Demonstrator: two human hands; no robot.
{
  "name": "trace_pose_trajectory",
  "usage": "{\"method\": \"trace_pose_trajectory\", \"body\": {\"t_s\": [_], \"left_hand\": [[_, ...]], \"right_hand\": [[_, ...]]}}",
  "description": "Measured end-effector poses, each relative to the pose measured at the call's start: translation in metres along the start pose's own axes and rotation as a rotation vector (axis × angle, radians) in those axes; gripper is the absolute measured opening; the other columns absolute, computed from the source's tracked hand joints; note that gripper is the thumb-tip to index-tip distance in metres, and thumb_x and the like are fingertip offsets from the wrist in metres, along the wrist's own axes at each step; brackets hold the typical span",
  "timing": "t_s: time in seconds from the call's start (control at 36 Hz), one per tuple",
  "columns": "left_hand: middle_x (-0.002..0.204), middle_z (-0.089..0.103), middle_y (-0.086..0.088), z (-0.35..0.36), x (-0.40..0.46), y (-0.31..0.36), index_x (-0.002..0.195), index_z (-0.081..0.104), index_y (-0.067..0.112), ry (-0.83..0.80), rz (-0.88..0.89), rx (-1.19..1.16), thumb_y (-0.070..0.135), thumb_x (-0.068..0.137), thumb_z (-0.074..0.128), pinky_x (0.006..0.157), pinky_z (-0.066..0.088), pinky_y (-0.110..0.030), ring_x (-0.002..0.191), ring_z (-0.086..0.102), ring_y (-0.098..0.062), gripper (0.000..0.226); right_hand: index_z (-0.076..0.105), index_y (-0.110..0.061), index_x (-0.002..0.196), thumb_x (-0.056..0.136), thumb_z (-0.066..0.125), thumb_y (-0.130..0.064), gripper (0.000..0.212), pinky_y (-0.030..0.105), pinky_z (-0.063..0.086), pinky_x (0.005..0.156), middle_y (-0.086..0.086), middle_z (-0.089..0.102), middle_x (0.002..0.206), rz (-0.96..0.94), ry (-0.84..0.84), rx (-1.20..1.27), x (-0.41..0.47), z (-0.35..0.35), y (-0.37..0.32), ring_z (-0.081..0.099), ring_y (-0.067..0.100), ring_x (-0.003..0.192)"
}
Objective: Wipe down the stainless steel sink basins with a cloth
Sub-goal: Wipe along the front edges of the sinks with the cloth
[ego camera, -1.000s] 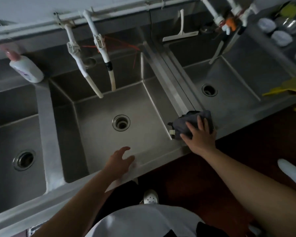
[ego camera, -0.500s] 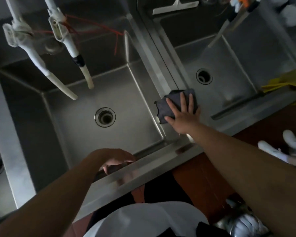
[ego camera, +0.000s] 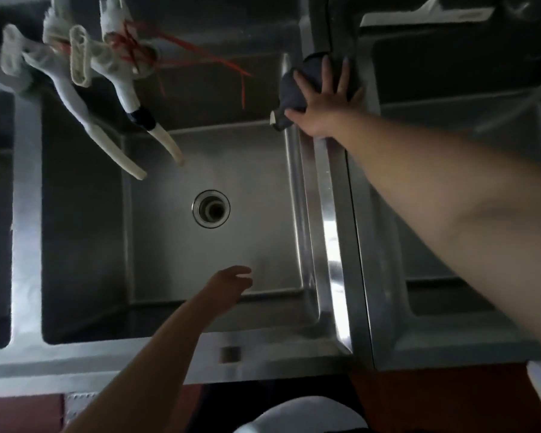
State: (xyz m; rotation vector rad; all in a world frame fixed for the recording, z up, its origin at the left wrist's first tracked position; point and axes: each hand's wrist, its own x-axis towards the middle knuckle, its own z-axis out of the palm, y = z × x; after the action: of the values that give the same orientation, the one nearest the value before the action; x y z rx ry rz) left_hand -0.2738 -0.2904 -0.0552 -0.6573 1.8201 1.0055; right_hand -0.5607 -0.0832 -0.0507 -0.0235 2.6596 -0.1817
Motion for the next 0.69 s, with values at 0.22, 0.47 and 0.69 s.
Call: {"method": "trace_pose_trajectory", "body": {"t_s": [0.22,0.47,0.69], "left_hand": [[0.077,0.058,-0.006,0.017,-0.007,-0.013,0.124,0.058,0.003,0.120,-0.030,-0.053,-0.001,0.096,0.053,0.044,0.037,-0.009,0.050,0.048,-0.007,0.029],[0.131,0.060,-0.003,-0.001,-0.037,-0.068,0.141,0.041,0.040,0.337,-0.180,0.431,0.046,0.093,0.053,0.101,0.043,-0.036,0.120,0.055,-0.026,0.050],[0.151,0.039,0.000,-0.024,-0.072,-0.120,0.141,0.044,0.039,0.558,-0.124,0.546,0.058,0.091,0.048,0.115,0.025,-0.044,0.141,0.028,-0.028,0.053]], "right_hand": [[-0.012,-0.050,0.149,0.076,0.060,-0.070,0.105,0.071,-0.007,0.109,0.006,-0.031,0.160,-0.027,0.040,-0.032,0.023,-0.011,-0.003,-0.031,0.044,0.142],[-0.003,-0.054,0.150,0.095,0.033,-0.060,0.066,0.067,-0.003,0.114,0.002,-0.024,0.162,-0.052,0.024,-0.074,-0.007,-0.007,0.005,-0.023,0.041,0.146],[-0.005,-0.054,0.149,0.095,0.026,-0.064,0.063,0.068,0.003,0.114,0.000,-0.023,0.163,-0.083,-0.015,-0.104,-0.133,0.052,0.026,-0.023,0.038,0.147]]}}
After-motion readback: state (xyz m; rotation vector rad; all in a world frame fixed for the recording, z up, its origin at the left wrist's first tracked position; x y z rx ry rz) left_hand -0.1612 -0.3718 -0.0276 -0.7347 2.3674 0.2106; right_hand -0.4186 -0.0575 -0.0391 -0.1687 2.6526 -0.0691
